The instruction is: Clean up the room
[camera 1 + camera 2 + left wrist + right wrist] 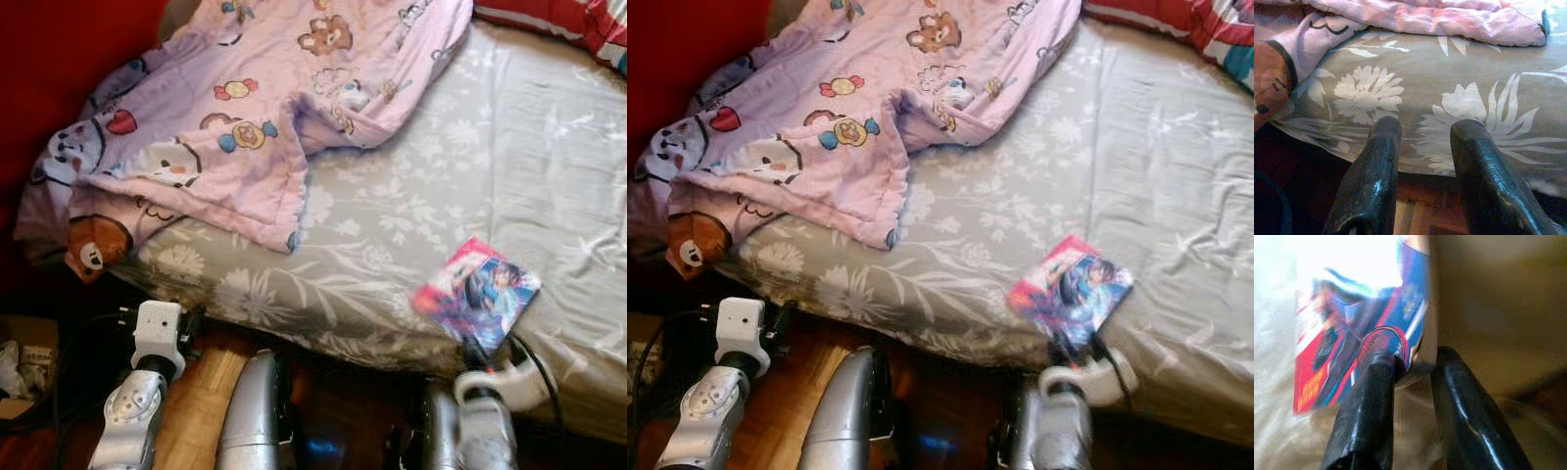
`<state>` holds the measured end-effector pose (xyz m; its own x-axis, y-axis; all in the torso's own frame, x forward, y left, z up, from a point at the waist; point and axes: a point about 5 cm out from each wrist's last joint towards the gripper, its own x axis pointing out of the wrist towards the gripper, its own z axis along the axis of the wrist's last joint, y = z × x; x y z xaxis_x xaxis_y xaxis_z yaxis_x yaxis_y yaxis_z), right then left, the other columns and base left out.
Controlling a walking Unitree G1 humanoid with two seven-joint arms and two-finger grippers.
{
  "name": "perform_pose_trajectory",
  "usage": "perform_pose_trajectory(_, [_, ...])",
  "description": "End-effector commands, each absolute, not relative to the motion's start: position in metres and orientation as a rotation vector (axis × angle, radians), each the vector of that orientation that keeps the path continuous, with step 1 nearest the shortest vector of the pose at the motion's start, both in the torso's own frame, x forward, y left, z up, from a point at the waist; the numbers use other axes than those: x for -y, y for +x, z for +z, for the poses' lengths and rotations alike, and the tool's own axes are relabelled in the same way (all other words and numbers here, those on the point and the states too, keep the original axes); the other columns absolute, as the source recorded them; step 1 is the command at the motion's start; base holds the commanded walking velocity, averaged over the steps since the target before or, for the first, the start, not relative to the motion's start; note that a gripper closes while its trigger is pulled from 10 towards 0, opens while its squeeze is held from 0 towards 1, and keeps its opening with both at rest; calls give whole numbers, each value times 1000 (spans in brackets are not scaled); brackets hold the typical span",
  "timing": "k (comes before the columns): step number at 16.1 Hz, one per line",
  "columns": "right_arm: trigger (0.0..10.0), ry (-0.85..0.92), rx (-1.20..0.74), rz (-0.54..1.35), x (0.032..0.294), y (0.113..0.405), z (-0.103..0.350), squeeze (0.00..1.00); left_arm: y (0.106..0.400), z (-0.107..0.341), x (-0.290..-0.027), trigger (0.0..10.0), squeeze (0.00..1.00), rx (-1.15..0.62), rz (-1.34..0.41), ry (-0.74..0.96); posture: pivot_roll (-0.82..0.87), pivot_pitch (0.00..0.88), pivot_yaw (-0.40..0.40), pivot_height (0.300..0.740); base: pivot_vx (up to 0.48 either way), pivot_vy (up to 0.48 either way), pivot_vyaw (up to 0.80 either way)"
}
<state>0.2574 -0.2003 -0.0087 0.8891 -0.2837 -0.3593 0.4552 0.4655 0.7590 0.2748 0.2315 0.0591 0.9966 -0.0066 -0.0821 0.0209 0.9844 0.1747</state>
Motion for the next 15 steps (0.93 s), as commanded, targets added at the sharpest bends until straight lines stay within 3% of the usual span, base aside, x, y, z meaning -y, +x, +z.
perform_pose_trajectory(1, [10000,1005,-235,-468,197,252,-16,839,267,52,-236,10000,0,-107,-9,197,217,235,22,584,0,0,0])
perform_pose_trajectory(2, [10000,1006,-233,-451,196,254,-15,0,266,52,-238,10000,0,-108,-7,200,219,242,25,584,0,0,0])
perform_pose_trajectory(6, [10000,1005,-157,-406,193,263,-3,0,263,53,-242,10000,0,-112,-11,221,228,257,35,584,0,0,0])
perform_pose_trajectory(13, [10000,1043,-207,-444,197,261,-15,0,257,52,-240,10000,0,-119,-35,245,236,293,53,584,0,0,0])
perform_pose_trajectory(14, [10000,1057,-213,-452,198,260,-17,310,257,52,-240,10000,0,-120,-37,246,238,294,55,584,0,0,0])
perform_pose_trajectory(15, [10000,1066,-232,-462,198,259,-21,1000,255,52,-241,10000,0,-122,-44,256,247,301,60,584,0,0,0])
